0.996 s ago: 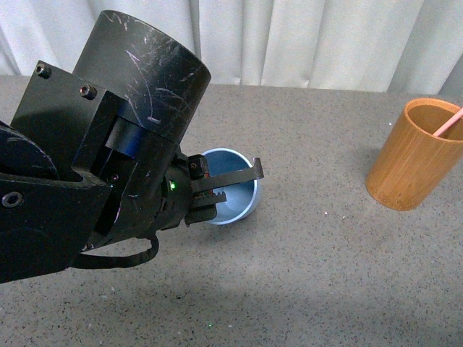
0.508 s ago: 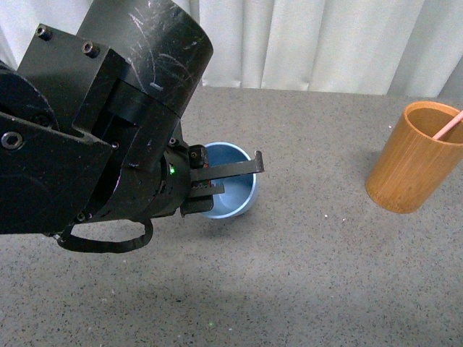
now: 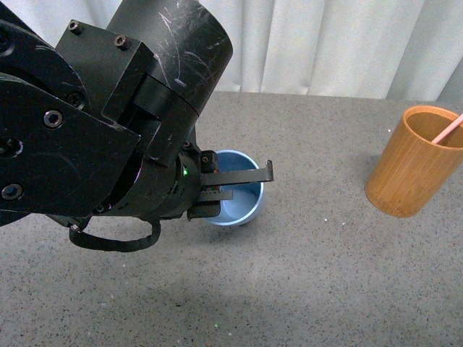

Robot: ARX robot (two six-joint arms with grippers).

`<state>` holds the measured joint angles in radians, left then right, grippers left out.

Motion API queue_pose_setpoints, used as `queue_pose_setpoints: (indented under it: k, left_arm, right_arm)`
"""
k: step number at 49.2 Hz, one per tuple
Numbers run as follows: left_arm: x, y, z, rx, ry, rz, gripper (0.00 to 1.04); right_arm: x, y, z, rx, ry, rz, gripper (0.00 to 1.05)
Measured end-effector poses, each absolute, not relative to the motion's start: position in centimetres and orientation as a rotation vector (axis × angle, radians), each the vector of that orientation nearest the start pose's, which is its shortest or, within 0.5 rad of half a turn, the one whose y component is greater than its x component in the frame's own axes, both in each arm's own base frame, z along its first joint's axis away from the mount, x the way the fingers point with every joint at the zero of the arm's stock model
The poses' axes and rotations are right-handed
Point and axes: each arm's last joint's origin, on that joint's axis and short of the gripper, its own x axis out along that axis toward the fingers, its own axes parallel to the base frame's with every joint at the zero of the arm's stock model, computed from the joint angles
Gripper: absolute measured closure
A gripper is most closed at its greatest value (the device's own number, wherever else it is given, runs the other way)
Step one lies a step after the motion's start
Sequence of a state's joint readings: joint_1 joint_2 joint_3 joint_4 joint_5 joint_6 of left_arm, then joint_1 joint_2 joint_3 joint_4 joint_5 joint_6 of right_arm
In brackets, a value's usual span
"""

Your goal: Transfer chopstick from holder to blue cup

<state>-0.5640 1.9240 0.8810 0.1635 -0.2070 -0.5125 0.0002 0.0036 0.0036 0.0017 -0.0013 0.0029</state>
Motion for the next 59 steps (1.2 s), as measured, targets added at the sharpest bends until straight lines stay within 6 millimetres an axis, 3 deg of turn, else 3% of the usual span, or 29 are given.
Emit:
queue_pose_setpoints:
  k: [13,24,30,39,59]
  left_arm:
    - [29.7,-18.2,9.5,-0.127,0.888,-0.117,1.01]
    - [29.9,-18.5,9.7,-0.127,0.886,-0.122,0.57]
    - [30.0,-18.7,9.9,-0.129,0.88,-0.127,0.43]
    - [30.4,-19.2,10.5,-0.133,0.868,-0.137,0.06]
    - [30.5,-19.5,10.8,-0.129,0.87,-0.141,0.07]
  right_arm:
    - [9.8,0.0,16.5,0.002,-0.001,0.002,0.1]
    - [9.8,0.0,16.5,0.003,-0.001,0.002,0.1]
    - [9.8,0.0,16.5,0.003,-0.002,0.002,0.1]
    - [9.8,0.0,16.5,0.003,-0.002,0.002,0.1]
    - [9.8,0.0,16.5,0.003,-0.001,0.002,0.1]
